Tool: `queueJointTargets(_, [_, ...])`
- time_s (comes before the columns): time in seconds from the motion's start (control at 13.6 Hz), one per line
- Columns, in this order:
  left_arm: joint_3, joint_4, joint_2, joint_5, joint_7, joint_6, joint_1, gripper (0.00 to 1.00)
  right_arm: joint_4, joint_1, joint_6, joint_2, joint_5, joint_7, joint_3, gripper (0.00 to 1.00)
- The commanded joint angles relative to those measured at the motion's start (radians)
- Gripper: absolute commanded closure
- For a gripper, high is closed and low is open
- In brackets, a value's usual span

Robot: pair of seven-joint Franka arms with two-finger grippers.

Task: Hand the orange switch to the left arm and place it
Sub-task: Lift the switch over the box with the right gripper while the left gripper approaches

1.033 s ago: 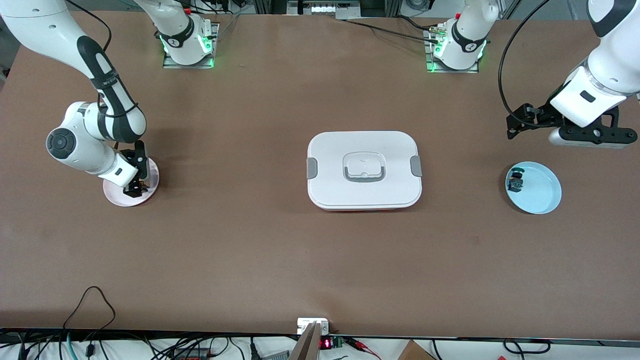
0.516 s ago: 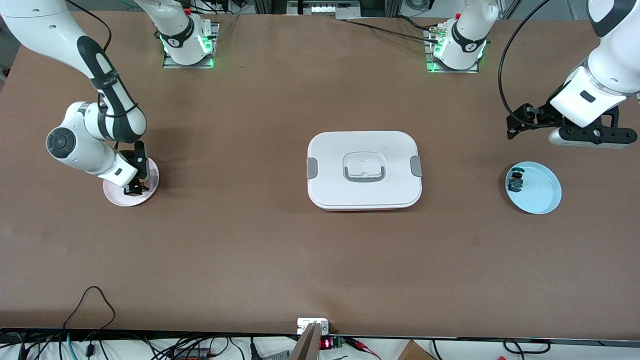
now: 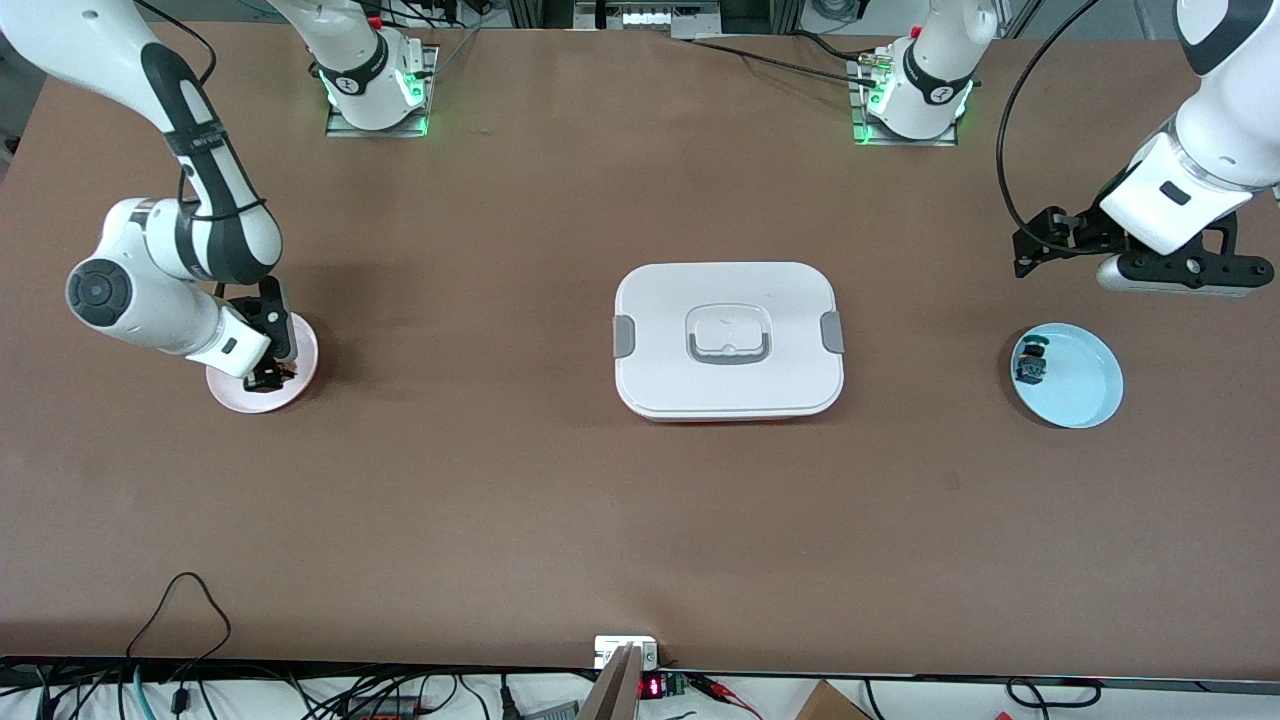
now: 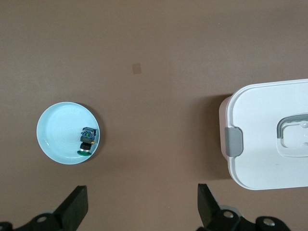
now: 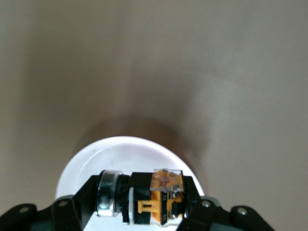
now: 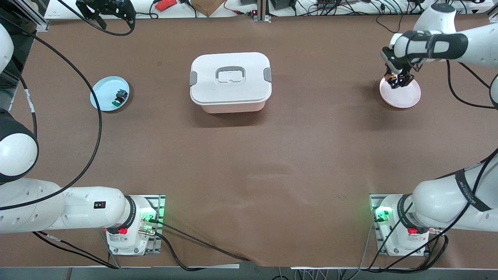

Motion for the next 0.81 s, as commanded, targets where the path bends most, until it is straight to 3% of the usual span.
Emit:
queueJointTargets(0.0, [0.001,0.032,0.013,-0.017,-0.010,-0.025,0.000,0.00,0.080,0.005,-0.134,-0.005,0.055,-0.003,0.037,1.00])
queueJointTargets(0.3, [0.001,0.033,0.013,-0.023,-0.010,-0.025,-0.002,0.00,0.132,0.009,-0.256,-0.006,0.281,0.006,0.111,1.00])
queueJointTargets(0.44, [0.000,0.033,0.013,-0.031,-0.010,-0.025,-0.002,0.00,0.166,0.008,-0.330,-0.005,0.406,0.105,0.169,1.00])
queueJointTargets(0.59, [0.001,0.038,0.015,-0.087,-0.010,-0.046,-0.005,0.00,0.199,0.009,-0.378,-0.005,0.463,0.204,0.256,1.00])
queueJointTargets(0.74, [0.001,0.110,0.067,-0.112,-0.010,-0.147,-0.005,0.00,0.203,0.009,-0.369,-0.003,0.642,0.221,0.301,1.00])
